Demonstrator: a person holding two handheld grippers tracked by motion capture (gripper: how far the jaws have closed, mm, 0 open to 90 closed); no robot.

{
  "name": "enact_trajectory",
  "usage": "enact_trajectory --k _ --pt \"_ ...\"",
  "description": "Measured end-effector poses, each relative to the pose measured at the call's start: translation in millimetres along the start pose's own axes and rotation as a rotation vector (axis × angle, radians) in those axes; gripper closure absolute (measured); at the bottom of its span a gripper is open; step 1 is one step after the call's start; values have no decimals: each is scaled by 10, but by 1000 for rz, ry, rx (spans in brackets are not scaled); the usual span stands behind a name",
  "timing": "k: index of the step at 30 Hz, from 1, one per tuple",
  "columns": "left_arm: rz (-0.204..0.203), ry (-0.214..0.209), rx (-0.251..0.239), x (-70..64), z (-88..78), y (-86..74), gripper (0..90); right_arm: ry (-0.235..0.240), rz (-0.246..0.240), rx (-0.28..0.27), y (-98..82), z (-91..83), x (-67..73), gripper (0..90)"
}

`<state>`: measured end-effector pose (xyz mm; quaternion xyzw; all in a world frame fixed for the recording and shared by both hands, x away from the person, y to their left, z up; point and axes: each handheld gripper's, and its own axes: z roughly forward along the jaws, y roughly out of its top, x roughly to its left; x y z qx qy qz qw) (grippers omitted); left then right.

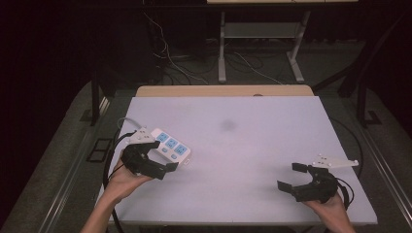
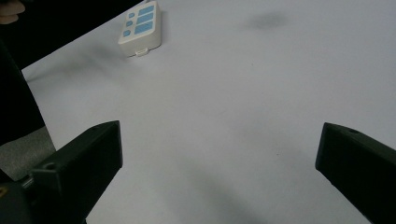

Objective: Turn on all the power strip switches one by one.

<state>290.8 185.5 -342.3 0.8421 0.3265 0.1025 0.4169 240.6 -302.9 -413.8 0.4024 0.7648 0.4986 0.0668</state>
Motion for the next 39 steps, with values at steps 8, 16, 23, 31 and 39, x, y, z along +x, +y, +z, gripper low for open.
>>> enact_trajectory --k 8,16,23,31,39 --pt "0 2 28 92 39 68 0 0 0 -2 -1 -7 -3 5" --pt "-13 -2 58 194 130 72 2 -2 -5 -4 -1 -11 0 5" --pt "-13 -4 88 243 223 78 3 -4 -4 -1 -5 -10 -2 5" --pt "-20 -2 112 301 310 76 6 -3 -3 -3 -9 -16 -14 4" --pt "-28 -10 135 375 391 70 24 -3 -3 0 -10 -8 -12 5"
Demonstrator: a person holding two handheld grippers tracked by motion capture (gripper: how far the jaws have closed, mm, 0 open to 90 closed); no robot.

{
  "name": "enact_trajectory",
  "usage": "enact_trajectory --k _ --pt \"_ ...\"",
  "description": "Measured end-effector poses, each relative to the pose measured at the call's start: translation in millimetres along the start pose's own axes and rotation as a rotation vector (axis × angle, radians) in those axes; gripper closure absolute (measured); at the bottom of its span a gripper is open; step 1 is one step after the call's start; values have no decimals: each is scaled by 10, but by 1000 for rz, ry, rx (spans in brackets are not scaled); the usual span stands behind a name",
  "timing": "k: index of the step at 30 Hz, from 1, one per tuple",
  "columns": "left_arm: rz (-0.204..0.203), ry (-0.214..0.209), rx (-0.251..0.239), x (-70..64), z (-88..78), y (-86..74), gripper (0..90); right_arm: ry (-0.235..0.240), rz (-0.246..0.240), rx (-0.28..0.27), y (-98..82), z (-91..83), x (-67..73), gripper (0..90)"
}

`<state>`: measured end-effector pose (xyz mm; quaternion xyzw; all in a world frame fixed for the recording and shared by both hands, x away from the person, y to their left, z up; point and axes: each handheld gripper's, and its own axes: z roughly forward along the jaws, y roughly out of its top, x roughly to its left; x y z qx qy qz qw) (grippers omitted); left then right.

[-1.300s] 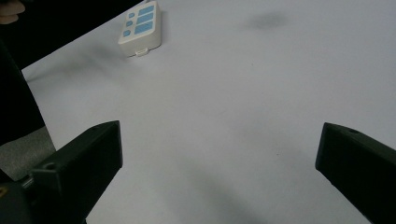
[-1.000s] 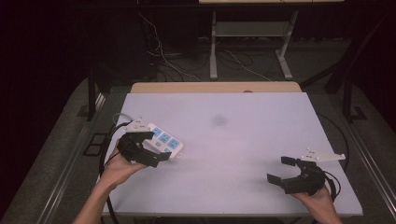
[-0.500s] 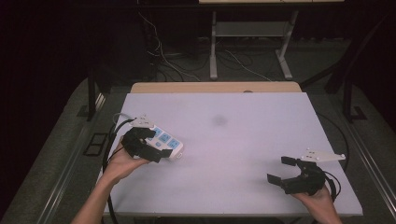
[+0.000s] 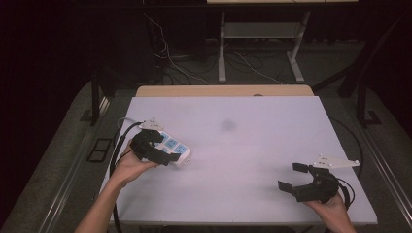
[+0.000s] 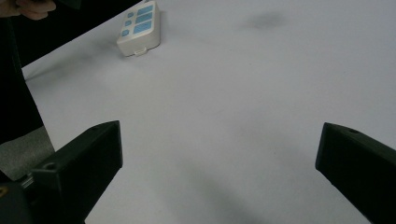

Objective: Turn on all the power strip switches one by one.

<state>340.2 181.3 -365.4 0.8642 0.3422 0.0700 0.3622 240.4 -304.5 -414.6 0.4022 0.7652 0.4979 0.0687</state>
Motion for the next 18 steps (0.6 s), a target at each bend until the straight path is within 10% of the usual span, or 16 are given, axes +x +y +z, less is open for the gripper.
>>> enact_trajectory --k 10,18 --pt "10 24 13 18 69 7 222 -2 -1 -4 -1 -7 -4 5" --pt "14 8 21 41 95 3 582 -14 -3 -16 4 -23 -2 5"
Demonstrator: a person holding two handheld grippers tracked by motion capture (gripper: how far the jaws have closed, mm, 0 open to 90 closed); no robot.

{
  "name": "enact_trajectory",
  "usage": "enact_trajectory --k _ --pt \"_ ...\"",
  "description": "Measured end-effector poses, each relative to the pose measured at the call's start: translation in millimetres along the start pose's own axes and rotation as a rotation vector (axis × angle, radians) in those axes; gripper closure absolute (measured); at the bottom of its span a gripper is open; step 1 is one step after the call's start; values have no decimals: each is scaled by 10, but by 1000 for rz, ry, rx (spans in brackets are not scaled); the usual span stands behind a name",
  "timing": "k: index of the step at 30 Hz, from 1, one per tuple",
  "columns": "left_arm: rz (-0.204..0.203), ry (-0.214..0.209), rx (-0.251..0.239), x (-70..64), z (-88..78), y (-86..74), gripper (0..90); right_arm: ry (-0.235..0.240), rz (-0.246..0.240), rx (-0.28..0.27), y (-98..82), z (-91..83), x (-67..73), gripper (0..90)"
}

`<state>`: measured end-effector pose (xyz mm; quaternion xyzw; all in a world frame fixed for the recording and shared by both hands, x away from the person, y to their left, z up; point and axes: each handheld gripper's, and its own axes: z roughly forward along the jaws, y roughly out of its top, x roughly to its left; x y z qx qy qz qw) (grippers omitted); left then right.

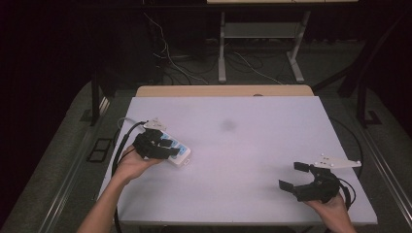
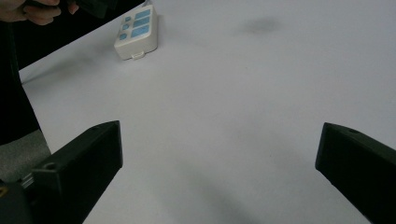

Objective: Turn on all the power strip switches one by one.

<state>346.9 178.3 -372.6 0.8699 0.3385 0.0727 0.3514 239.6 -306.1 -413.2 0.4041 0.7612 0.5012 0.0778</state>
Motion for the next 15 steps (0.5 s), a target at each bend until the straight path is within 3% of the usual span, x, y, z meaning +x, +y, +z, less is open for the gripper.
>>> enact_trajectory --k 2,7,15 --pt "5 -15 7 8 3 -4 629 0 0 -1 0 -1 -2 5" --pt "11 -8 15 16 13 -7 888 1 -1 1 0 3 1 5" --pt "4 -3 49 91 71 -30 895 3 -3 1 -1 3 -2 5"
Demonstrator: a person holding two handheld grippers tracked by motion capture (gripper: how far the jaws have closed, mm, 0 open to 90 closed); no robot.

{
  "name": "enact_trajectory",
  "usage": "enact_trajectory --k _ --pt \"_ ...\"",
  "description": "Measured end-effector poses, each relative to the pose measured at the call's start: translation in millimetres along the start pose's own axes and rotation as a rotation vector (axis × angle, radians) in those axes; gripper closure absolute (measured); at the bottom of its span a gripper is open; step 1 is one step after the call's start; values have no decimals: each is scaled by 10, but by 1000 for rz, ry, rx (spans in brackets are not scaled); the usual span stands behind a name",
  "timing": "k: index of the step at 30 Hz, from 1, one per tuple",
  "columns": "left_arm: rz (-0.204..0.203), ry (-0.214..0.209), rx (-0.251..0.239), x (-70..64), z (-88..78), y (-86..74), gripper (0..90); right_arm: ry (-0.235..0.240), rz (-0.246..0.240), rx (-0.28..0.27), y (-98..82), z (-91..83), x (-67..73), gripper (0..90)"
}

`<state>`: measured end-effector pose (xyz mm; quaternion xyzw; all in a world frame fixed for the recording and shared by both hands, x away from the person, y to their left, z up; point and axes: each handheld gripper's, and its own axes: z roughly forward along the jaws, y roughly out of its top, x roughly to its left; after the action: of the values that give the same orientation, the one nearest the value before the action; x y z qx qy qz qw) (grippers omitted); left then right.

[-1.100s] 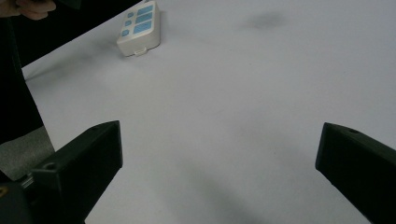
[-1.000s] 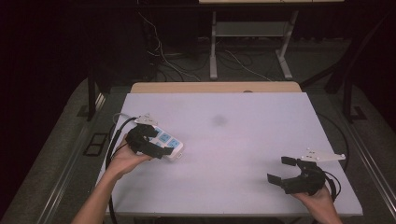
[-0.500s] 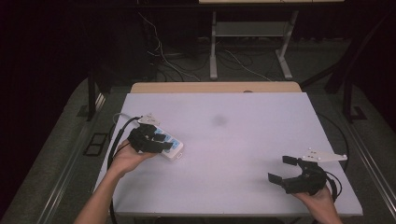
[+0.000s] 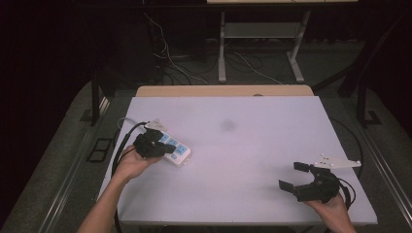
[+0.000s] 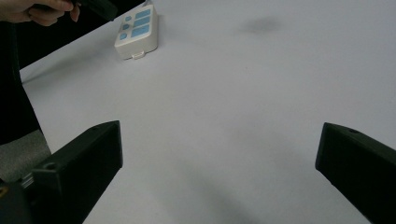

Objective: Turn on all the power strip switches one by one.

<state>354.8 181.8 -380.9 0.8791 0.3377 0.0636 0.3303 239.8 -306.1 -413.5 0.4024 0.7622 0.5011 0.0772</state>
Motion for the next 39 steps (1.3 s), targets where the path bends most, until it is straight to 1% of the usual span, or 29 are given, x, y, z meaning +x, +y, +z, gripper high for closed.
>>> enact_trajectory --k 8,12,15,21,27,30,39 --pt "-13 3 22 63 52 -26 895 0 1 1 -1 0 -2 5" --pt "-11 -1 34 69 99 -50 895 2 -1 2 -2 2 -2 5" --pt "2 -2 53 67 126 -55 895 2 -1 4 -2 4 -1 5" --pt "5 -9 58 54 152 -55 895 2 0 4 -2 3 -2 5" --pt "-1 -4 64 58 188 -97 894 1 0 4 -4 2 -7 5" --pt "-13 -11 50 71 187 -115 895 -2 4 3 -6 2 -18 5" --pt "-16 -19 37 66 207 -111 895 -3 6 3 -5 2 -21 5"
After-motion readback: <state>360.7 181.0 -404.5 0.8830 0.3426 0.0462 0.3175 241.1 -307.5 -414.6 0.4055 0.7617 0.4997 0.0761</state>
